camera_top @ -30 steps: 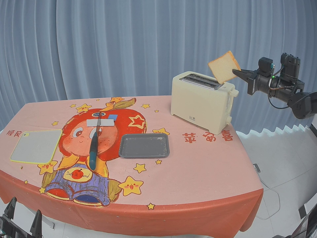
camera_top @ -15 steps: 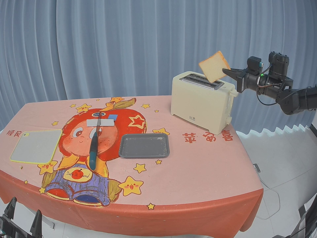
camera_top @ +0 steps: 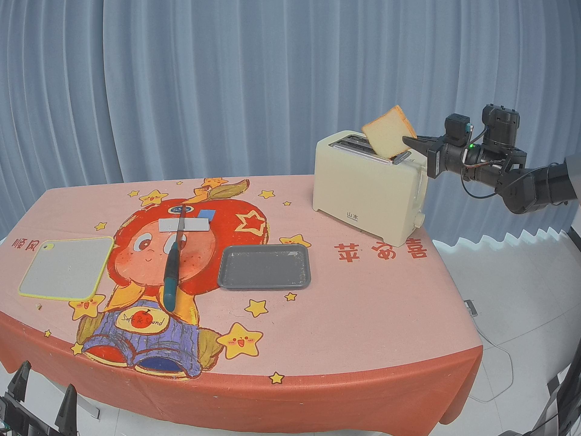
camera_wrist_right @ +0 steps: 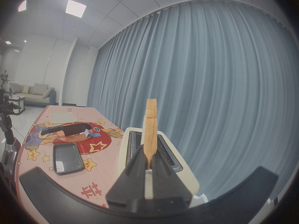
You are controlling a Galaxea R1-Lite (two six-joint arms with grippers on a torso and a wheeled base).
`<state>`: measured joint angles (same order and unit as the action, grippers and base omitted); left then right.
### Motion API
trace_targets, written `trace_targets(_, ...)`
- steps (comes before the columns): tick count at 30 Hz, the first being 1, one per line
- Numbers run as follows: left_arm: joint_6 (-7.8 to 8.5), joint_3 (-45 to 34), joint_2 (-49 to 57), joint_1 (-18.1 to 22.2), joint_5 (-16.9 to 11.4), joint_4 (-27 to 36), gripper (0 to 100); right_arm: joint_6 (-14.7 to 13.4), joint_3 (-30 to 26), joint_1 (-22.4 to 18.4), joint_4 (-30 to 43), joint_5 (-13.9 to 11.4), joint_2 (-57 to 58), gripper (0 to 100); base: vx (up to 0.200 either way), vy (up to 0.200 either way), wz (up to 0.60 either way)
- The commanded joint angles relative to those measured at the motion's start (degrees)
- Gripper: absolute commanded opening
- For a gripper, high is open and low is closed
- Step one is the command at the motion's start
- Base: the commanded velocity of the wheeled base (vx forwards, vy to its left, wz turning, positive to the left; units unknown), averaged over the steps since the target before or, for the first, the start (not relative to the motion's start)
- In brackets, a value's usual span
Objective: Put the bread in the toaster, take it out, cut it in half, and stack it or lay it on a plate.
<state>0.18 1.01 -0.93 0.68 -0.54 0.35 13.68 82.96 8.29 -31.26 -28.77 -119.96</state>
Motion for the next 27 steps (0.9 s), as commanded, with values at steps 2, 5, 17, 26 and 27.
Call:
trace_targets(2, -0.01, -1.01, 0.93, 0.02, 0.01, 0.00, 100, 0.21, 1.15, 0.06, -0.12, 0.03, -1.69, 0, 0.000, 0.000, 0.00)
trace_targets(5, -0.01, -1.01, 0.93, 0.02, 0.01, 0.00, 100, 0.74, 1.68, -0.12, -0.03, -0.06, -2.12, 0, 0.000, 0.000, 0.00)
trace_targets(17, 0.08, -1.01, 0.93, 0.02, 0.01, 0.00, 100, 0.82, 2.47, 0.15, 0.76, 0.03, -2.83, 0, 0.000, 0.000, 0.00)
trace_targets(26, -0.01, -1.01, 0.93, 0.02, 0.01, 0.00, 100, 0.82, 5.90, 0.15, 2.60, 0.12, -4.59, 0, 0.000, 0.000, 0.00)
trace_targets(27, -0.01, -1.01, 0.93, 0.02, 0.01, 0.00, 100, 0.82, 5.99, 0.15, 2.60, 0.12, -4.67, 0, 0.000, 0.000, 0.00)
